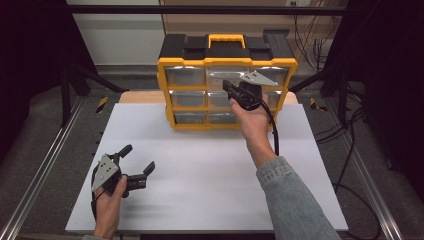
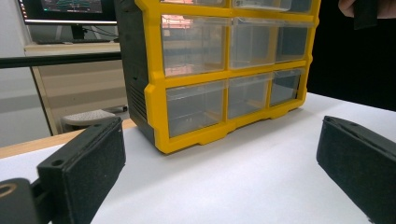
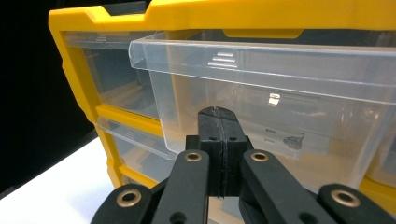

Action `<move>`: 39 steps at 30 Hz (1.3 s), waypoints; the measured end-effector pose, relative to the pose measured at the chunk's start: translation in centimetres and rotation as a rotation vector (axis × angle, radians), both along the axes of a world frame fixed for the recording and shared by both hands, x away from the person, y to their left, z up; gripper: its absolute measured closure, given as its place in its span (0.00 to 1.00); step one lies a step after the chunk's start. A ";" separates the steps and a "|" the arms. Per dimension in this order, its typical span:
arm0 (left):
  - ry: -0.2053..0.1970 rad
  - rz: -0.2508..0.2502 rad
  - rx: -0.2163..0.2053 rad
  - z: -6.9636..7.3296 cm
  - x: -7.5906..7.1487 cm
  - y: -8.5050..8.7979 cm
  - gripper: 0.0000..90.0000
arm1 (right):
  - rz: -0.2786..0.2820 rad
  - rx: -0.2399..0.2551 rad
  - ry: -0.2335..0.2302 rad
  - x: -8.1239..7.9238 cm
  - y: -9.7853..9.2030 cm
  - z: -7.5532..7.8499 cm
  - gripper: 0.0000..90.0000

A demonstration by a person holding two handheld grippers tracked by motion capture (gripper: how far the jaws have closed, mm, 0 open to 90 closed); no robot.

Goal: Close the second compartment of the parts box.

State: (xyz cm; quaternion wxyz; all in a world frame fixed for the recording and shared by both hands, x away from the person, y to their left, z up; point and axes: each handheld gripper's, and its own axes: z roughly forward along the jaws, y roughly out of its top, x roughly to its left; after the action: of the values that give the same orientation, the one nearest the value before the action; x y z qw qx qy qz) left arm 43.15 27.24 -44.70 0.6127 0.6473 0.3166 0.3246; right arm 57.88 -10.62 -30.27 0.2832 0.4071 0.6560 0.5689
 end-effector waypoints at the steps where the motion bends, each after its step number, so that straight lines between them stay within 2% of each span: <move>1: 0.000 0.000 0.000 0.0 0.0 0.0 0.01 | -0.001 0.001 0.001 0.0 0.0 0.0 1.00; 39: 0.000 -0.003 0.002 0.0 0.0 -0.1 0.01 | -0.031 0.019 0.018 1.2 -0.2 -0.5 1.00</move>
State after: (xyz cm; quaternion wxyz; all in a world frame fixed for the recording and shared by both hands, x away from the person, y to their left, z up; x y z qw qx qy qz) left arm 43.15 27.17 -44.71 0.6126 0.6483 0.3154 0.3238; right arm 59.12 -10.84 -30.73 0.2823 0.4248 0.6469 0.5669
